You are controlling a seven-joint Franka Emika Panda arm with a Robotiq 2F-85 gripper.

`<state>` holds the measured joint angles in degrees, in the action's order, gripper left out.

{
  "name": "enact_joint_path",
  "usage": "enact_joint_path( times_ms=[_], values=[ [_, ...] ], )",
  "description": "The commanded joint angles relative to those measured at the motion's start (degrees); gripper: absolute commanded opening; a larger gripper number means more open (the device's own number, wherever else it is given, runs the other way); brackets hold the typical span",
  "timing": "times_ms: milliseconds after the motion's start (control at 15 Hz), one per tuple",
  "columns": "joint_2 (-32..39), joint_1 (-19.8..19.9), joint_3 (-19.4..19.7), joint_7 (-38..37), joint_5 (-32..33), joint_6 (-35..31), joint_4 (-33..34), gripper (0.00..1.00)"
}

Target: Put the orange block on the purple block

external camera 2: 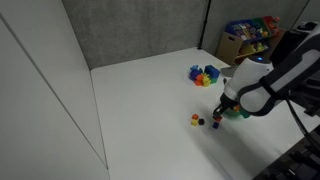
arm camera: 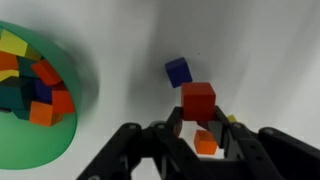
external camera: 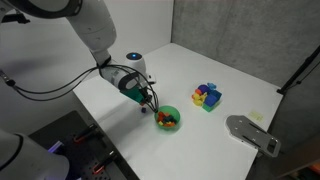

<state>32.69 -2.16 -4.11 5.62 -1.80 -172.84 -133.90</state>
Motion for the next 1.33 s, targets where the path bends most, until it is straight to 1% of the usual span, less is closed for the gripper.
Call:
enact_joint_path(
  times_ms=[0,333,1267],
  values=[
    [1.7,-1.3,2.0,-1.9,1.3,-3.6,-1.1,0.11],
    [5.2,-2.5,3.9,-2.2,1.4,-5.0,0.6,0.11],
    [6.5,-4.0,4.3,-3.1,1.2,-4.9,3.6,0.11]
  ],
)
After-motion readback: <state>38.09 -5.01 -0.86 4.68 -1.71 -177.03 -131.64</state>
